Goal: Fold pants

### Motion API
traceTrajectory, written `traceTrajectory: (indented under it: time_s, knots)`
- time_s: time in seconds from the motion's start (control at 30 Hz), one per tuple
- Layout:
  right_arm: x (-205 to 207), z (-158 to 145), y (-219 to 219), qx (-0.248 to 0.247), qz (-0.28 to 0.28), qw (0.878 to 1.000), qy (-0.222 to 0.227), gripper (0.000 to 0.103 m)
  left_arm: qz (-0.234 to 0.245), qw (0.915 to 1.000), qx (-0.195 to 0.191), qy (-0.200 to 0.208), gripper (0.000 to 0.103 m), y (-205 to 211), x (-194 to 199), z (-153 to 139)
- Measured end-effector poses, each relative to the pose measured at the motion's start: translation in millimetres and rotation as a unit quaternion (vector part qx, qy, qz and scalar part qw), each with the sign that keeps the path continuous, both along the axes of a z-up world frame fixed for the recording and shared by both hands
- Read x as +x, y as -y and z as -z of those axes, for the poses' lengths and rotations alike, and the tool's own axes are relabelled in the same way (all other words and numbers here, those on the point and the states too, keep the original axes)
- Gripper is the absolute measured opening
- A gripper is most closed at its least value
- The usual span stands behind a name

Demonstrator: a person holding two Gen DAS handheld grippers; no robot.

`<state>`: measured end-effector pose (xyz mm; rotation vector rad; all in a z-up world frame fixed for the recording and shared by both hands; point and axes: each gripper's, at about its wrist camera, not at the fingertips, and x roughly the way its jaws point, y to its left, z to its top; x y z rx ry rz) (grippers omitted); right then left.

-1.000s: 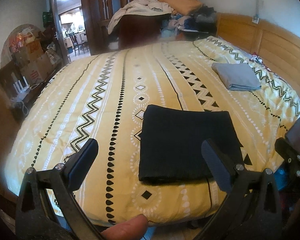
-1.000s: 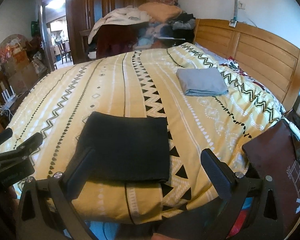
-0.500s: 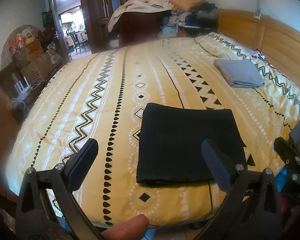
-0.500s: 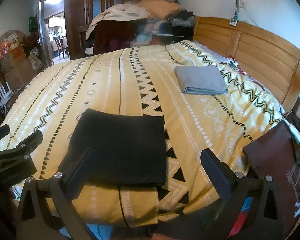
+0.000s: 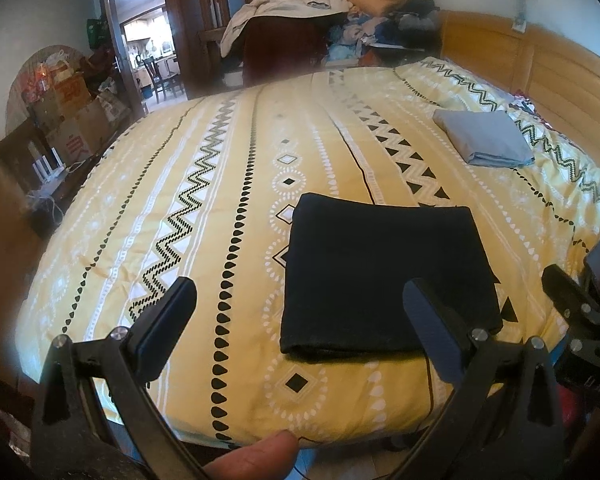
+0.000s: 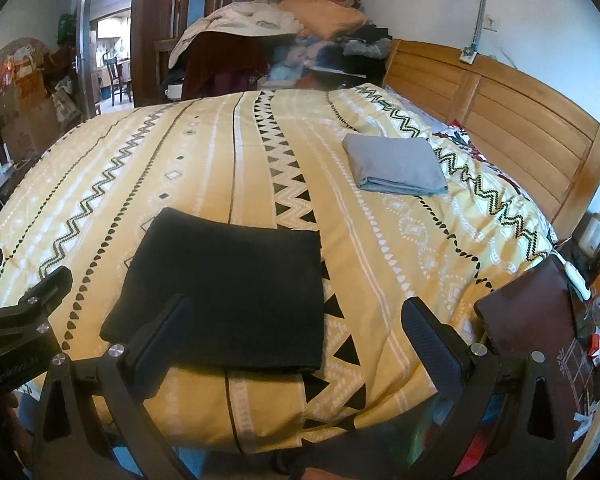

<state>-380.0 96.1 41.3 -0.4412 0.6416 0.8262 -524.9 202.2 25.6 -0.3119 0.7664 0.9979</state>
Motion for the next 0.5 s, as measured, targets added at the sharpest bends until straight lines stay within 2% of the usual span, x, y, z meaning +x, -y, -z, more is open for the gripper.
traceTrajectory:
  time_s: [0.5]
  knots:
    - [-8.5,8.8,-22.0,-0.016,-0.034,0.999,-0.023,0.103,-0.016,0.9996,-0.023,0.002,0.103,-10.2,-14.7,6.8]
